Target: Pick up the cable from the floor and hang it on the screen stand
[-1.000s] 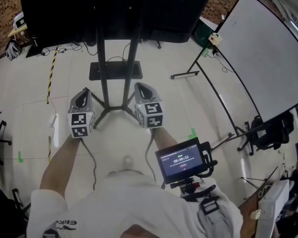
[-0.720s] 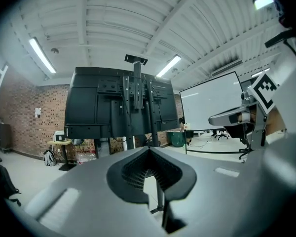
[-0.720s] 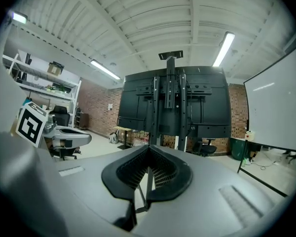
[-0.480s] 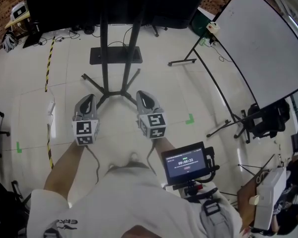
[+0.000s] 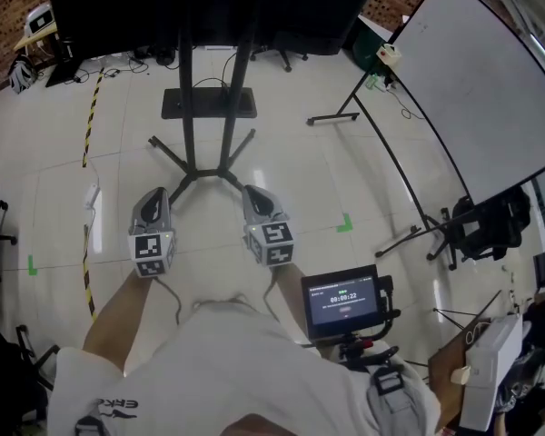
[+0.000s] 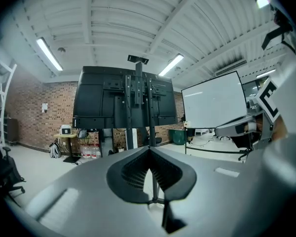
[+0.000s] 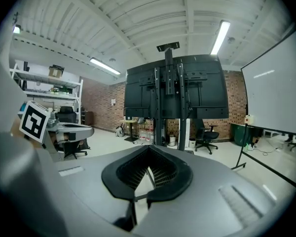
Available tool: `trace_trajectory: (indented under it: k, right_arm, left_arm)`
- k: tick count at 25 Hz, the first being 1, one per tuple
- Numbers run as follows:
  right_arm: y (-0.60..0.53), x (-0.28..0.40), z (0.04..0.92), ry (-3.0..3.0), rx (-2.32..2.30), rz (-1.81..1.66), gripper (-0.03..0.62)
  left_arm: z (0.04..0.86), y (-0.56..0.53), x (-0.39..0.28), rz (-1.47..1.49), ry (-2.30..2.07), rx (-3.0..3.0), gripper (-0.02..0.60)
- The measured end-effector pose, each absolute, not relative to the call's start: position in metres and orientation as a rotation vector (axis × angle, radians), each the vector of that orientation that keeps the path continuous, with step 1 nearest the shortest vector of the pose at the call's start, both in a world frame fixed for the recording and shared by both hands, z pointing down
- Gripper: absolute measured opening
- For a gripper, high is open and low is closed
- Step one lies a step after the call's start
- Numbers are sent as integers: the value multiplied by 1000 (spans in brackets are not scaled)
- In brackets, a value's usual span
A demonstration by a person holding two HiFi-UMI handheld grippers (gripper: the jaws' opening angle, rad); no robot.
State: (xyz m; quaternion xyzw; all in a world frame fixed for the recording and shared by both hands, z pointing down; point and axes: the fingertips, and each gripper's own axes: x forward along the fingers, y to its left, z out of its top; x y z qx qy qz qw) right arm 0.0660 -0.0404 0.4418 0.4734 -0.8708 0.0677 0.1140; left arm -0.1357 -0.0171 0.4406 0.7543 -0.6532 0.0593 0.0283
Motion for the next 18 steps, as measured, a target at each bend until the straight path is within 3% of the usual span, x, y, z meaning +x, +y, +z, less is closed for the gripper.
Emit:
trace_trajectory:
  k: [18]
  right_arm:
    - [-44,90,455,-2517,1350,221,11]
  left_arm:
    - [452,-4,-109,215,-2037,2283,2]
